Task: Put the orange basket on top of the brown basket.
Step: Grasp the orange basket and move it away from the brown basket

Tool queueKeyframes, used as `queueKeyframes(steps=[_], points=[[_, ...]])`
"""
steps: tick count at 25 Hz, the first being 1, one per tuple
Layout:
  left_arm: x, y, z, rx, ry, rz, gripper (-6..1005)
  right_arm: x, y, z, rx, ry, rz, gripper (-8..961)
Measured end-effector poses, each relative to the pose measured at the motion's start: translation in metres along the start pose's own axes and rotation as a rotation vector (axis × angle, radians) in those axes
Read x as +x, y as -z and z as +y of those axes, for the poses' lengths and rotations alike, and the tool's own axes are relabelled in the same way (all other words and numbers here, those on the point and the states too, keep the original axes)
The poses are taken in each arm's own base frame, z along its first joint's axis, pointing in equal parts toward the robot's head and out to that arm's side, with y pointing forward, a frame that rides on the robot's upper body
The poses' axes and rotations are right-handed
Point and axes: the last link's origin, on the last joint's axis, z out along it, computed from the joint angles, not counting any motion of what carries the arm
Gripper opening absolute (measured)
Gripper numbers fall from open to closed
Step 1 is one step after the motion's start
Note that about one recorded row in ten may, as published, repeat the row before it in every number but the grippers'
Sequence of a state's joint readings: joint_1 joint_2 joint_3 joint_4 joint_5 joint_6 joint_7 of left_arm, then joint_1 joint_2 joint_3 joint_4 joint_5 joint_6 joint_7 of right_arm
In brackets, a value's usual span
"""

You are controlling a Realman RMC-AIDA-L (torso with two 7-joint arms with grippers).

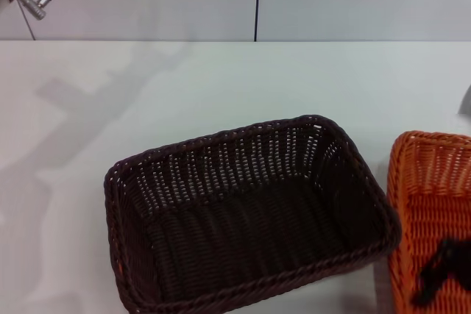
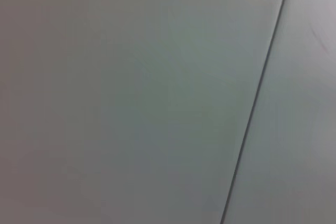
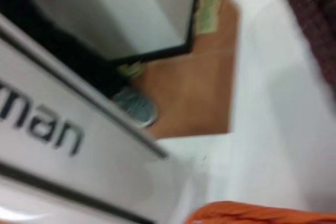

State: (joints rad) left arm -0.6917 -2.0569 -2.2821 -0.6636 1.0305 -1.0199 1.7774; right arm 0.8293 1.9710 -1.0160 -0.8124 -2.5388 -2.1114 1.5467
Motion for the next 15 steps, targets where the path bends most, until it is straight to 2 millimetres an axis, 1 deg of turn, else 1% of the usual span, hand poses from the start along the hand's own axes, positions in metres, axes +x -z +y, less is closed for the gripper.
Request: queueKeyframes(steps=[3,4,5,8,9,10,13,14,15], points=[[0.000,0.001,-0.001,0.004,0.002,0.002,859,0.006,0.028,-0.002,0.100,-0.008,-0.052,713],[0.000,0.001,-0.001,0.004,0.002,0.001,859,0.011,0.055,-0.004,0.195,-0.019,-0.101,713],[0.000,0.001,-0.001,0.005,0.003,0.001,859,0.011,0.055,-0.004,0.195,-0.019,-0.101,714],[0.000,0.001,-0.001,0.005,0.003,0.001,859,0.021,0.090,-0.009,0.345,-0.041,-0.142,714],[0.000,0.001,-0.001,0.005,0.003,0.001,859,0.029,0.109,-0.013,0.455,-0.058,-0.145,714],[0.000,0.001,-0.001,0.005,0.003,0.001,859,0.029,0.109,-0.013,0.455,-0.058,-0.145,713],[0.000,0.001,-0.001,0.005,0.003,0.001,859,0.042,0.128,-0.020,0.584,-0.096,-0.129,713],[0.000,0.001,-0.001,0.005,0.003,0.001,859,0.050,0.134,-0.026,0.652,-0.123,-0.111,714],[-0.001,0.002,-0.002,0.008,0.005,0.000,859,0.050,0.134,-0.026,0.652,-0.123,-0.111,714]])
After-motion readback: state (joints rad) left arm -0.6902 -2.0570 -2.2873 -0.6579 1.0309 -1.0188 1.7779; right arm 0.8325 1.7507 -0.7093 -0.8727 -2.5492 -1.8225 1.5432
